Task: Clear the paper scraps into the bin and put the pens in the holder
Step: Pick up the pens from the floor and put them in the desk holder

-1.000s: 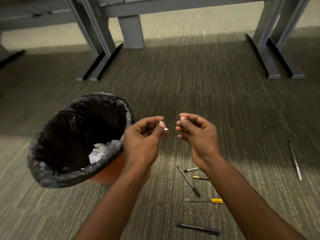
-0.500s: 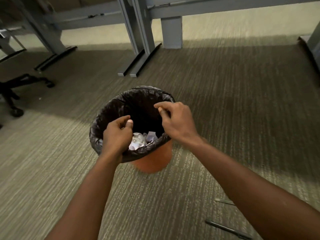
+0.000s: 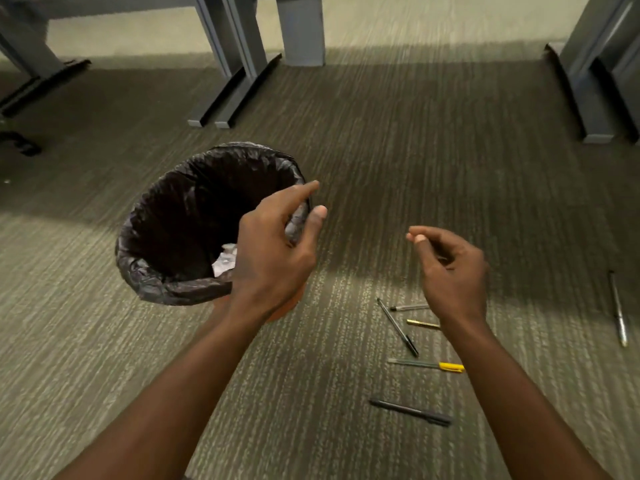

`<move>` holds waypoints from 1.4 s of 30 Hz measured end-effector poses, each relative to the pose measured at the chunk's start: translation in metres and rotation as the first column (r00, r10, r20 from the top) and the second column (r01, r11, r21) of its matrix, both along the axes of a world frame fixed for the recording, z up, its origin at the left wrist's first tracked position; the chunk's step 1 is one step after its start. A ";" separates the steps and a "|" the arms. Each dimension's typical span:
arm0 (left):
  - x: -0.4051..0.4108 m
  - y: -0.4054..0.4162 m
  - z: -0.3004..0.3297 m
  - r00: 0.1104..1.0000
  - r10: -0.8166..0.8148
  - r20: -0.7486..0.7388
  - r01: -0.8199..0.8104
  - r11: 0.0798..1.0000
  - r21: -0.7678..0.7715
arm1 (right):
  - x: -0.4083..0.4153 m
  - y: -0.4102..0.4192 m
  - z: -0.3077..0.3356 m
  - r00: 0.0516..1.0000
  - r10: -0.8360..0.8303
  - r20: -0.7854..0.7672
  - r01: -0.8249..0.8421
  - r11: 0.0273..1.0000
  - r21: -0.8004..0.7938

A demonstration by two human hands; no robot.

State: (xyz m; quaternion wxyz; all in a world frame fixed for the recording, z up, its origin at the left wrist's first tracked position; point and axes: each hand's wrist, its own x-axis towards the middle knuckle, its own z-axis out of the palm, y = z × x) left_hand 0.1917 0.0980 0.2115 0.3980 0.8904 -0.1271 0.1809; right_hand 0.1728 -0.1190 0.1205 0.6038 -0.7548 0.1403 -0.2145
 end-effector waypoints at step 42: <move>-0.084 -0.102 -0.239 0.864 -0.166 -0.475 0.176 0.984 -0.025 | -0.111 -0.076 -0.169 0.786 0.004 -0.618 -0.382 0.789 -0.482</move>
